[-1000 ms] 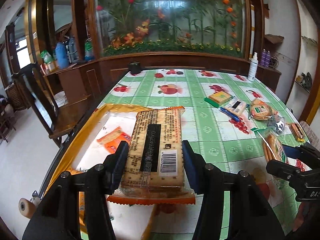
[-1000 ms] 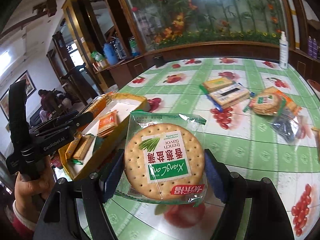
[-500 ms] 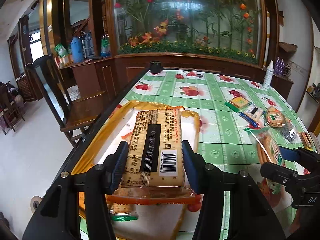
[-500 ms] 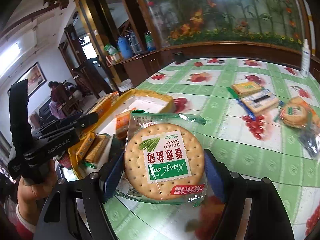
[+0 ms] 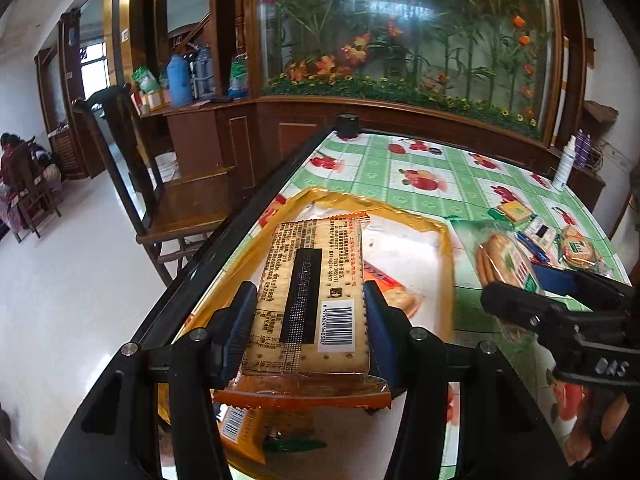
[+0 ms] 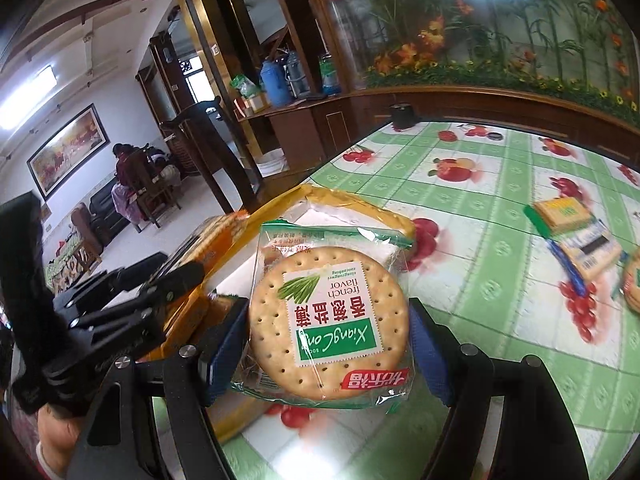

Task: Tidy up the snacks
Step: 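Carry both held packs over the white tray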

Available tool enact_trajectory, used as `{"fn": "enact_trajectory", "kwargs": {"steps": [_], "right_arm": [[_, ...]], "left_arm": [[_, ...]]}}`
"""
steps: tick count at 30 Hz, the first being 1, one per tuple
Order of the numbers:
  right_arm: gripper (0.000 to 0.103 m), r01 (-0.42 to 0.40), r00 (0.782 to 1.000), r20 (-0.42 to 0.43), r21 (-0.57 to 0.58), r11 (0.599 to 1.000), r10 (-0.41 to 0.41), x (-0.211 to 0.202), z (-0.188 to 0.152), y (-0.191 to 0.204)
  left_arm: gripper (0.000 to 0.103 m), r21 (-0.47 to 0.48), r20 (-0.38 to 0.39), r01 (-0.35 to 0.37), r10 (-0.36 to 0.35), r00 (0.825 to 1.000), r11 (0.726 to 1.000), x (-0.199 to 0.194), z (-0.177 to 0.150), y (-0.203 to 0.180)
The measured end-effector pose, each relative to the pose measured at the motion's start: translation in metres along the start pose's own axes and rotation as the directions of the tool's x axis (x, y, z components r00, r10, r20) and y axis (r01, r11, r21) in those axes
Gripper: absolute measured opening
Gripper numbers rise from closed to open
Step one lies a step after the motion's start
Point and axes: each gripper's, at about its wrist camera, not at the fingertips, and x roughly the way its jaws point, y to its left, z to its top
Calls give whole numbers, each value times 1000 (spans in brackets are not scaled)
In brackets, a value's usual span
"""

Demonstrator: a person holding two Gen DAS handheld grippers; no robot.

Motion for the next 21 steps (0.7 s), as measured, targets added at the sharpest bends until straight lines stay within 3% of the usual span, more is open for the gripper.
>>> {"fn": "enact_trajectory", "kwargs": {"steps": [21], "right_arm": [[77,-9,997,-77,-13,1000,8,109,50,7]], "left_arm": [[52,-26,-96,-25,23,995,999,41,7,21]]}}
